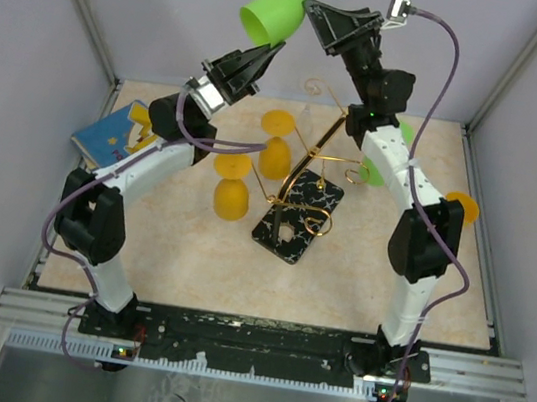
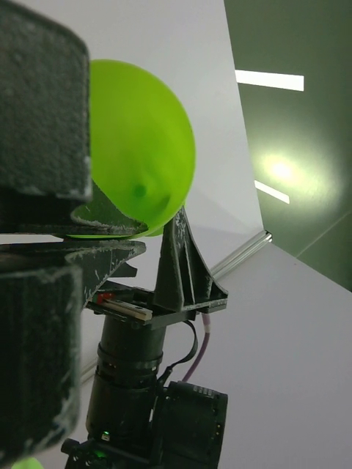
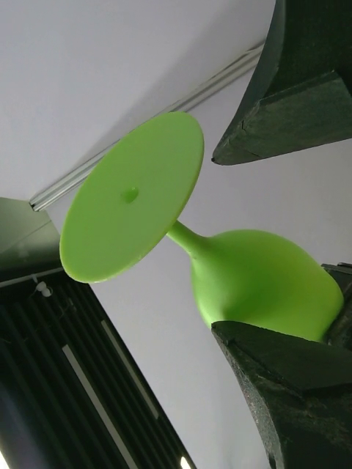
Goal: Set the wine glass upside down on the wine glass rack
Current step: Turn the wine glass upside down at the wine rack.
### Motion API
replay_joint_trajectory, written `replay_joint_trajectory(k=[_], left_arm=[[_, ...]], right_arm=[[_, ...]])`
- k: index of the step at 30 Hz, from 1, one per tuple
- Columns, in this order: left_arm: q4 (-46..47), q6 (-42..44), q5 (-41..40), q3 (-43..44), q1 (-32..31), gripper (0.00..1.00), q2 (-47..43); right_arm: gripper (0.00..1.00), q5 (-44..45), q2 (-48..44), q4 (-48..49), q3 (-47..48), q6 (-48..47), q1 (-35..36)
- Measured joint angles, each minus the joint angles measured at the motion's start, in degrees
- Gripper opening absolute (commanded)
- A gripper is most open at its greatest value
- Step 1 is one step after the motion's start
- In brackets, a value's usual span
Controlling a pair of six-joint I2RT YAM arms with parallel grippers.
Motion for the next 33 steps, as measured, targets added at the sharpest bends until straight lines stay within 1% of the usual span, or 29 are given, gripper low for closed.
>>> replay_joint_trajectory(k=[6,11,12,20,33], left_arm=[[0.0,0.0,0.8,-0.2,0.3,0.0,-0.2],[0.0,0.0,1.2,-0.2,0.3,0.0,-0.2],[0.0,0.0,1.2,-0.2,0.3,0.0,-0.2],[0.6,0.0,0.2,0.1,0.4,0.0,-0.2],[2.6,-0.3,-5.6,2.8,-0.1,0.0,3.2]], right_arm=[[0.74,0.6,4.3,0.2,6.5,1.4,0.7],[0.58,0.9,6.6,0.3,10.5,1.8,1.1],[0.57,0.9,7.0,0.3,11.2,1.9,1.2],[0.57,0.9,10.1,-1.5,17.6,2.1,2.3],[0.58,1.3,14.0,-5.2,24.9,0.8,3.7]])
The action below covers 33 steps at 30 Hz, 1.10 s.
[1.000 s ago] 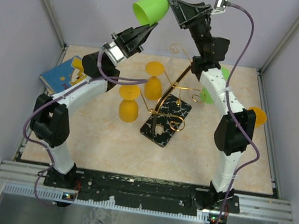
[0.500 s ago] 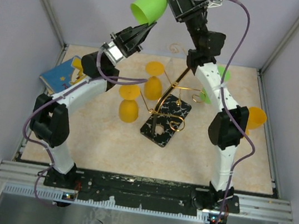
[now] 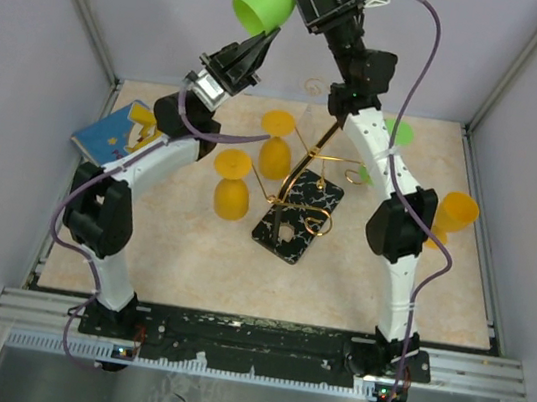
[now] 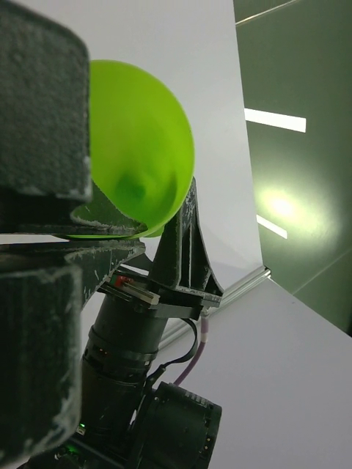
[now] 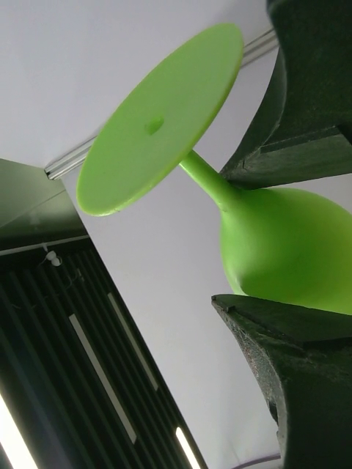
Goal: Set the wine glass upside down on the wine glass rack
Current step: Turn the wine glass upside down at the wine rack.
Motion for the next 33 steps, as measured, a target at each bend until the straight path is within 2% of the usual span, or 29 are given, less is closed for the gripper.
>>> replay_joint_trajectory(k=[3,10,17,20,25,33], left_arm=[[0.0,0.1,-0.8,0.5,-0.1,0.0,0.4],[0.5,0.5,-1.4,1.2,-0.6,0.0,0.5],[0.4,1.1,-0.7,1.2,-1.1,0.25,0.5],[0.0,1.4,0.2,1.2,-1.3,0.28,0.5],[-0.3,2.6,1.0,-0.1,-1.4,0.36,0.4],[-1.0,4.9,1.6,-4.0,-1.6,0.52,-1.9]], right_arm=[[0.54,0.3,0.9,-0.8,1.7,-0.1,0.1],[0.33,2.7,1.9,-2.3,5.3,0.2,0.3],[0.17,4.3,1.9,-2.2,6.9,-0.9,0.3],[0.13,3.9,1.9,-2.4,6.9,-1.8,0.4],[0.09,2.7,1.9,-2.6,6.9,-3.3,0.7],[0.09,1.4,1.8,-2.6,6.1,-6.4,1.4]])
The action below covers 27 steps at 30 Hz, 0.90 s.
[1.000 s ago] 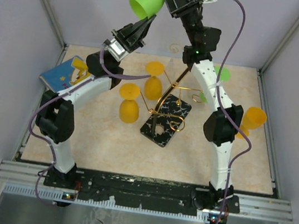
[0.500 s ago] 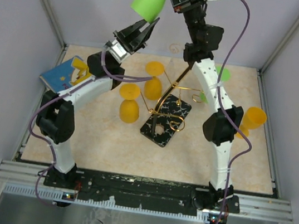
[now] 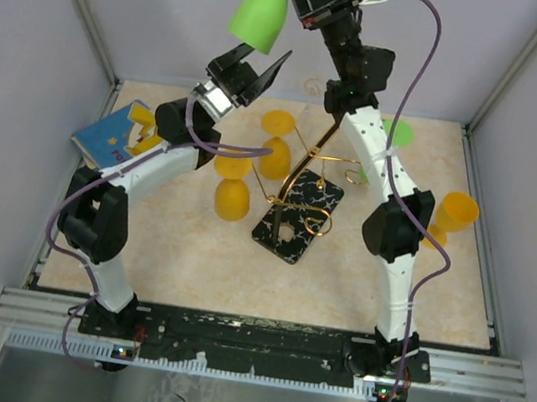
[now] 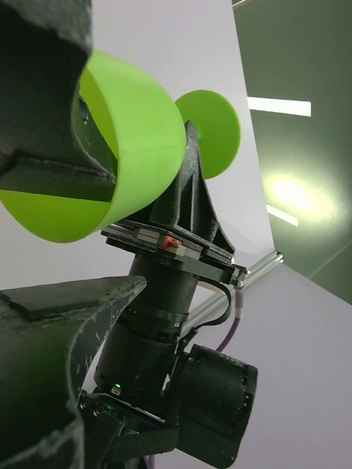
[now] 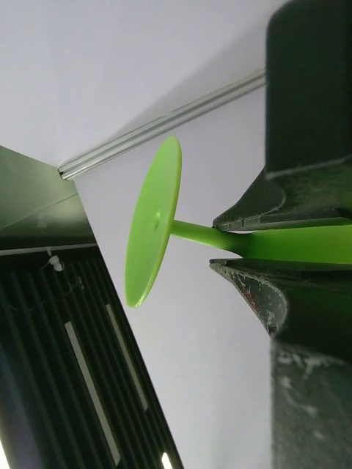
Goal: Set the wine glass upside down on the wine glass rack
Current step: Turn the wine glass upside down at the wine rack.
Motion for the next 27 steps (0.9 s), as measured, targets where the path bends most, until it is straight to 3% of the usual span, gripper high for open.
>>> replay_joint_trajectory(k=[14,27], left_arm=[[-4.2,4.0,-1.2,-5.9,0.2,0.59,-3.8],[-4.3,4.9,-3.8,-5.8,0.6,0.6,-5.6]], right_arm=[[0.02,0.3,-1.3,-1.7,-1.9,-6.4,-4.2],[0.0,1.5,-11.2,-7.5,-14.4,-17.0,-11.7]])
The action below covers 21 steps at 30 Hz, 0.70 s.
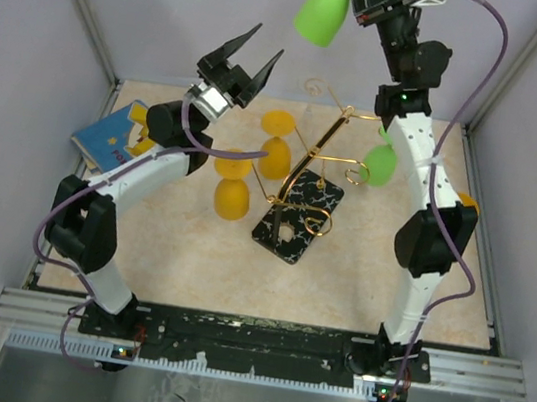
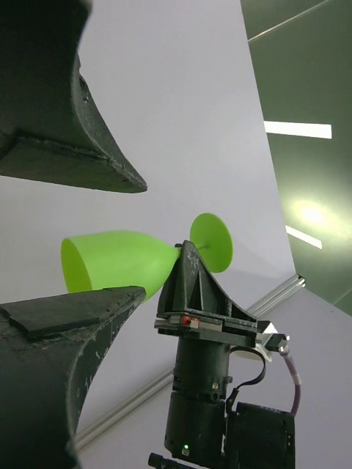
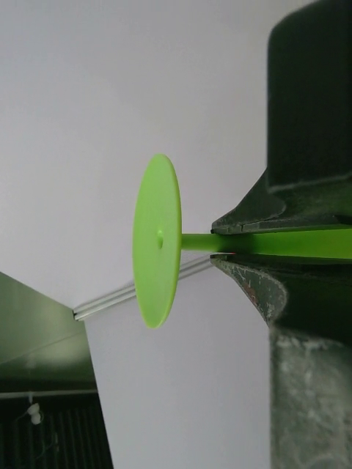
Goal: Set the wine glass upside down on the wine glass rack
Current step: Turn the wine glass upside down at the wine rack.
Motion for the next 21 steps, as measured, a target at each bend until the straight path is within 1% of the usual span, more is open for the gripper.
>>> replay_joint_trajectory(k=[5,8,13,17,21], left_arm=[[0.2,-0.5,-0.4,1.8,0.3,0.6,0.0],[0.2,-0.5,-1.4,2.8,0.6,0.6,0.2],[0.2,-1.3,-5.2,7.6,2.4,0.6,2.6],[-0.4,-4.1,-7.8,12.8,5.0,0.6,5.9],[-0.9,-6.6,-9.2,16.6,7.3,0.6,9.0]], right_arm=[[0.0,0.1,-5.5,-1.6,-6.3,-3.1,-1.4],[0.0,0.0,-9.5,-3.0,-10.6,-4.9,-3.4],[0.0,-0.7,-17.0,-6.8,-18.8,-9.0,-6.6],[0.0,-1.9,-24.3,-11.3,-24.9,-14.6,-7.9],[0.0,-3.3,-33.6,-17.5,-31.6,-22.4,-8.0]])
